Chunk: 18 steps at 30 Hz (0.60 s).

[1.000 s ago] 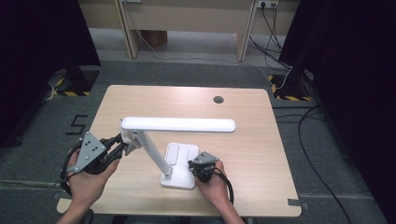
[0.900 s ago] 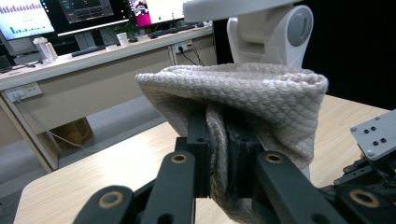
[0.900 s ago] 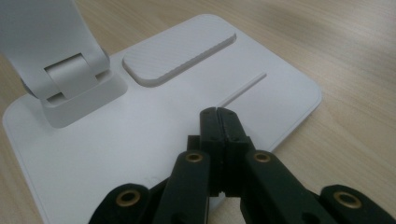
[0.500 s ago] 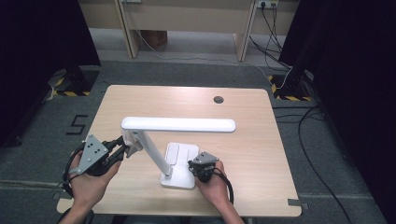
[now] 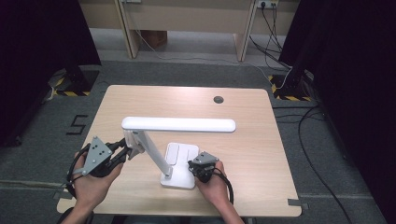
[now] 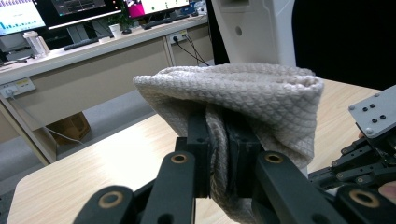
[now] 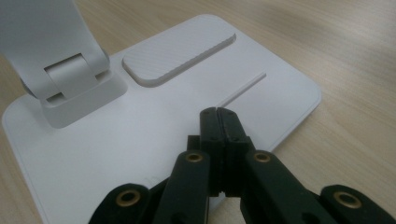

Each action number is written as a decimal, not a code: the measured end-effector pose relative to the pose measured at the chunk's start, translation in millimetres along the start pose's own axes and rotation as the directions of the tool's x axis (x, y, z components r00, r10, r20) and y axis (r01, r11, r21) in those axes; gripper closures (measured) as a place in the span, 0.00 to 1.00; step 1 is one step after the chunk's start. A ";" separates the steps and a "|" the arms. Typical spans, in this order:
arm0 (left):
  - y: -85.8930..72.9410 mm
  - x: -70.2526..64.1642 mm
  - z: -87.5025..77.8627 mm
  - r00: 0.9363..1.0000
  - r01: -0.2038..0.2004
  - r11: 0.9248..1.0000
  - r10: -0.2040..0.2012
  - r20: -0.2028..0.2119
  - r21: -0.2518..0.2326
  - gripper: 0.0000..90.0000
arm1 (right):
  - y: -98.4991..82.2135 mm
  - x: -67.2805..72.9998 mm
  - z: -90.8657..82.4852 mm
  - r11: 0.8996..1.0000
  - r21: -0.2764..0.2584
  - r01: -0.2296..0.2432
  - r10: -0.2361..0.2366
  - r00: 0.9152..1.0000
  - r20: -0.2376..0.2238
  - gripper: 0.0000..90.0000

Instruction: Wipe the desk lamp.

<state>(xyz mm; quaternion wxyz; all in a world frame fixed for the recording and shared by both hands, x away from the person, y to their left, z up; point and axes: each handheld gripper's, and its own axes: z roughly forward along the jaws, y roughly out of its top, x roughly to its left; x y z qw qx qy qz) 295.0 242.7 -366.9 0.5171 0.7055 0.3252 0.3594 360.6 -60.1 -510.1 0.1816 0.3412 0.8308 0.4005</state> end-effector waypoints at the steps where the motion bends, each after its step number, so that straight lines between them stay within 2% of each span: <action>1: 0.1 0.2 0.4 1.000 -0.001 1.000 0.001 0.002 0.002 0.91 | 0.0 0.1 0.0 1.000 0.000 -0.001 0.001 1.000 -0.001 1.00; 3: 0.8 0.7 1.4 1.000 -0.014 1.000 0.014 0.002 -0.006 0.91 | 0.1 0.0 0.1 1.000 0.001 0.000 0.000 1.000 -0.001 1.00; 5: 0.4 -1.3 0.4 1.000 -0.004 1.000 0.004 -0.004 0.003 0.91 | 0.0 -0.1 0.0 1.000 0.001 0.001 -0.001 1.000 0.000 1.00; 6: 0.6 -0.5 1.0 1.000 -0.019 1.000 0.019 -0.002 -0.004 0.91 | 0.0 0.0 0.0 1.000 0.000 0.000 0.000 1.000 0.000 1.00; 7: 0.0 -1.4 0.3 1.000 -0.005 1.000 0.005 -0.005 0.004 0.91 | 0.0 0.0 0.1 1.000 0.000 0.000 0.000 1.000 0.000 1.00; 10: -0.6 -1.6 0.9 1.000 -0.004 1.000 0.004 -0.003 0.006 0.91 | 0.1 0.0 0.1 1.000 0.001 0.000 0.000 1.000 -0.001 1.00; 12: -0.4 -0.6 2.1 1.000 -0.019 1.000 0.019 0.000 0.000 0.91 | 0.1 0.0 0.1 1.000 0.001 0.001 -0.001 1.000 0.000 1.00; 16: -1.8 -1.4 2.6 1.000 -0.001 1.000 0.001 0.001 0.012 0.91 | 0.0 0.0 0.0 1.000 0.000 0.000 0.000 1.000 0.000 1.00; 17: -1.9 -0.6 3.6 1.000 -0.013 1.000 0.013 0.004 0.004 0.91 | 0.0 -0.1 0.0 1.000 0.000 0.000 0.000 1.000 -0.001 1.00; 18: -2.5 -1.5 3.1 1.000 0.001 1.000 -0.001 0.003 0.013 0.91 | 0.1 -0.2 -0.1 1.000 0.001 -0.001 0.001 1.000 -0.001 1.00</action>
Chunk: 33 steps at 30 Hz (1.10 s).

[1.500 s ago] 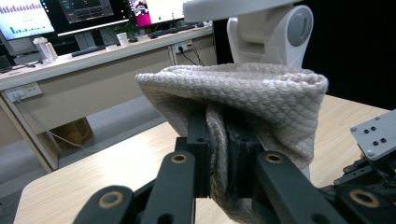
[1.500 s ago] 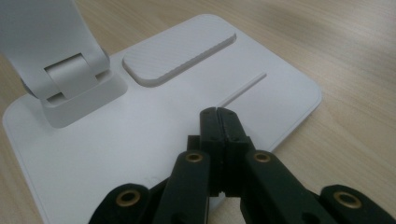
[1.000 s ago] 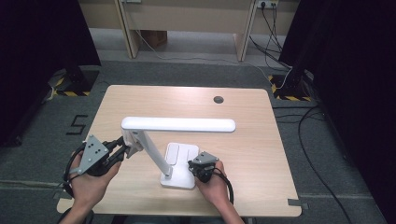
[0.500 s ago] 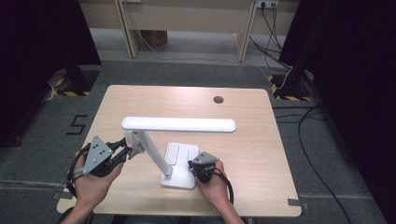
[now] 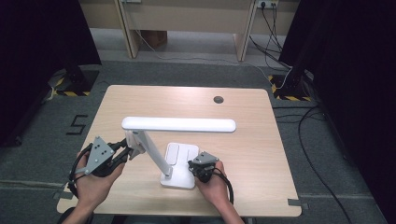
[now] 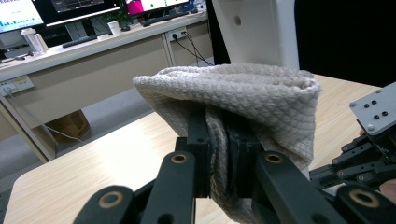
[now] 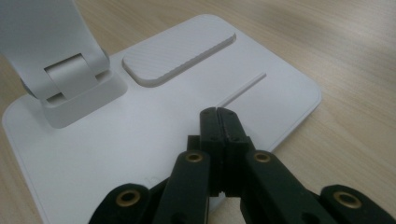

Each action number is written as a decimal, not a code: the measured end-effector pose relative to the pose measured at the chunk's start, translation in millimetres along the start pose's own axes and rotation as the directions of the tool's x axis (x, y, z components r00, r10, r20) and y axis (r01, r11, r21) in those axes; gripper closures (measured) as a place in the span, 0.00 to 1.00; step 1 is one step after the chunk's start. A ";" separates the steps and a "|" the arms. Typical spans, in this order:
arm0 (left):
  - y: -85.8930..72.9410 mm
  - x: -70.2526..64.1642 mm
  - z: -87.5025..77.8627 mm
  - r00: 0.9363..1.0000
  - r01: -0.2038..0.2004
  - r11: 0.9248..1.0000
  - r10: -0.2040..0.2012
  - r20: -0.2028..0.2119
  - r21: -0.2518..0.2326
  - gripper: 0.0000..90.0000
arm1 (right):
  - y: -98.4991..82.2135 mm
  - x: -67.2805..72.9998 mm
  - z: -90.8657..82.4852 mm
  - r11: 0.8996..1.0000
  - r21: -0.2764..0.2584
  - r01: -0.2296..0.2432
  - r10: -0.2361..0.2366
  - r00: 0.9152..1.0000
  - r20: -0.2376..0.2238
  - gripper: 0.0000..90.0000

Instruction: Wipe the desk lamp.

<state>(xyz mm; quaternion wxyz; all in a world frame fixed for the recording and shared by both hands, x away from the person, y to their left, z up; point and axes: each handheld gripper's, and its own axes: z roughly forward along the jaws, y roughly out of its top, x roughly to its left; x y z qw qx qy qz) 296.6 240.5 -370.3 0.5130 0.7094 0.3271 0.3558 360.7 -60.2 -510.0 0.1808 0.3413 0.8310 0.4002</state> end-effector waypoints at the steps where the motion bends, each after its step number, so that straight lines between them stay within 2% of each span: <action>1: -0.2 0.1 0.2 1.000 0.001 1.000 -0.001 0.000 0.000 0.91 | 0.0 0.0 0.0 1.000 0.001 -0.001 0.001 1.000 -0.001 1.00; 33: -12.9 -3.8 4.8 0.999 0.029 1.000 -0.029 0.015 0.012 0.91 | 0.0 0.1 -0.2 1.000 0.002 -0.004 0.004 1.000 -0.001 1.00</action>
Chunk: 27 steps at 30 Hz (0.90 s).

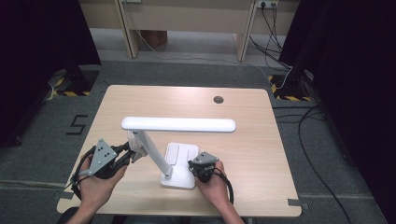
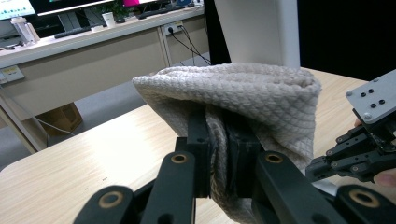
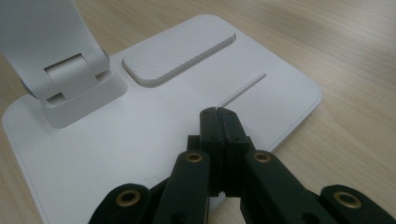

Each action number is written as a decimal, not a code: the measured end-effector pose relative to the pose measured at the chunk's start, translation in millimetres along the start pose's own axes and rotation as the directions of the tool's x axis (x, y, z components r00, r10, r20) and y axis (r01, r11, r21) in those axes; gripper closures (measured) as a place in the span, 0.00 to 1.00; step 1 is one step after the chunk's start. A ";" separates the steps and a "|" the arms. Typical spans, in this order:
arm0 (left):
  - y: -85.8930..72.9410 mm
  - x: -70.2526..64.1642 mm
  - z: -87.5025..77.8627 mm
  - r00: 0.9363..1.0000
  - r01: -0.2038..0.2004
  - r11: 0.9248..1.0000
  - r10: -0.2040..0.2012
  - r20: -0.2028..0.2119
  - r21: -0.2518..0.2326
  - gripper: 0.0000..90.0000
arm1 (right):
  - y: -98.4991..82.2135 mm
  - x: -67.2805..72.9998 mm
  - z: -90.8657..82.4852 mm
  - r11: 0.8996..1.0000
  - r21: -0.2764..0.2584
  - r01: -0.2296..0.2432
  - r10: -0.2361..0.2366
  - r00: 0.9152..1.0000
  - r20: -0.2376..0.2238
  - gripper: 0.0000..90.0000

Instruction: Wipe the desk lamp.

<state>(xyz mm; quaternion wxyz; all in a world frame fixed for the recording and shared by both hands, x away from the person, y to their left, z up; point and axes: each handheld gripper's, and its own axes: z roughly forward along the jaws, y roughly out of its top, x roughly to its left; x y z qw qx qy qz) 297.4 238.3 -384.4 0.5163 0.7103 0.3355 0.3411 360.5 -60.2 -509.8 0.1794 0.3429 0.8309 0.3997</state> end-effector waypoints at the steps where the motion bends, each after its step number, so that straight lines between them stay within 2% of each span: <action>1: -0.4 0.4 -0.2 1.000 -0.007 1.000 0.007 0.001 0.006 0.91 | -0.1 0.0 0.0 1.000 -0.001 -0.001 0.001 1.000 0.000 1.00; 27: -8.6 -3.6 3.1 1.000 0.005 1.000 -0.006 0.007 0.022 0.91 | -0.3 0.1 0.1 1.000 -0.004 0.001 -0.001 1.000 0.001 1.00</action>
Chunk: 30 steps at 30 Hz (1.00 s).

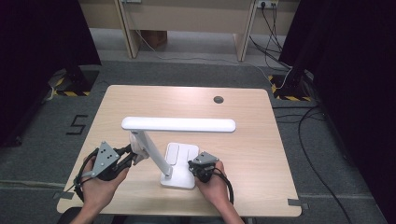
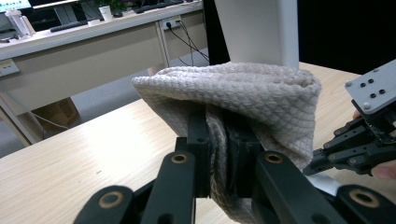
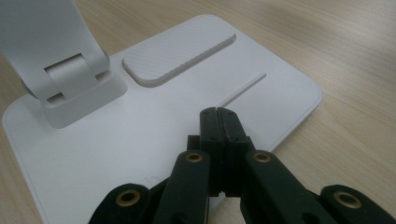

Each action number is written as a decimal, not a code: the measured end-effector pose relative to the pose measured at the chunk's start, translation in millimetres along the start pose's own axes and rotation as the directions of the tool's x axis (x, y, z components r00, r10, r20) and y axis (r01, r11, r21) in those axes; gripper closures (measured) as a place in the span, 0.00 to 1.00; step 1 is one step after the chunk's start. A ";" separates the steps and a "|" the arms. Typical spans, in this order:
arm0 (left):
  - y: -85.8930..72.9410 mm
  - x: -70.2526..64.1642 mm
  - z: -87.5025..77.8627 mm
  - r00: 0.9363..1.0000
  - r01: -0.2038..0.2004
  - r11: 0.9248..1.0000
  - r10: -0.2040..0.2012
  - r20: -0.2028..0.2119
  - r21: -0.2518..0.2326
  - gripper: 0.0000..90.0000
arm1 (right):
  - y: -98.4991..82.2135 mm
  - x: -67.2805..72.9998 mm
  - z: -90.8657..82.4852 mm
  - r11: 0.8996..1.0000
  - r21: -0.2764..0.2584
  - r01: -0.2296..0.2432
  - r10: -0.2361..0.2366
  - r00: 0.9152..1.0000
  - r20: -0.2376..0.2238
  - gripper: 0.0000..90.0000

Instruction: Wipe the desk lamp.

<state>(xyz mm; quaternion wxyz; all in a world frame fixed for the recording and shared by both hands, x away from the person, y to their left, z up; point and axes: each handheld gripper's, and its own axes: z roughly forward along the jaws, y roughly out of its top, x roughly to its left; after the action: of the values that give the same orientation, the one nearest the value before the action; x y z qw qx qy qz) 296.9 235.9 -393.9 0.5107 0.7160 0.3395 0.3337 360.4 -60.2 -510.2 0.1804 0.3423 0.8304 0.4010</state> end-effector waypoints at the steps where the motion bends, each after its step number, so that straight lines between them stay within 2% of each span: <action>1: -0.4 0.0 0.2 1.000 0.001 1.000 -0.001 0.002 0.000 0.91 | 0.0 -0.1 0.0 1.000 0.000 0.000 0.000 1.000 -0.001 1.00; 30: -9.9 -4.0 6.5 1.000 0.012 1.000 -0.012 0.001 0.011 0.91 | -0.2 -0.3 -0.1 1.000 -0.002 0.007 -0.007 1.000 0.001 1.00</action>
<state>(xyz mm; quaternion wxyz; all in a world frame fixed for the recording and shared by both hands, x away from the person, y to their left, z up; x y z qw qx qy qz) 298.7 231.8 -405.6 0.5088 0.7171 0.3454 0.3280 360.5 -60.6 -510.3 0.1826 0.3397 0.8310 0.4008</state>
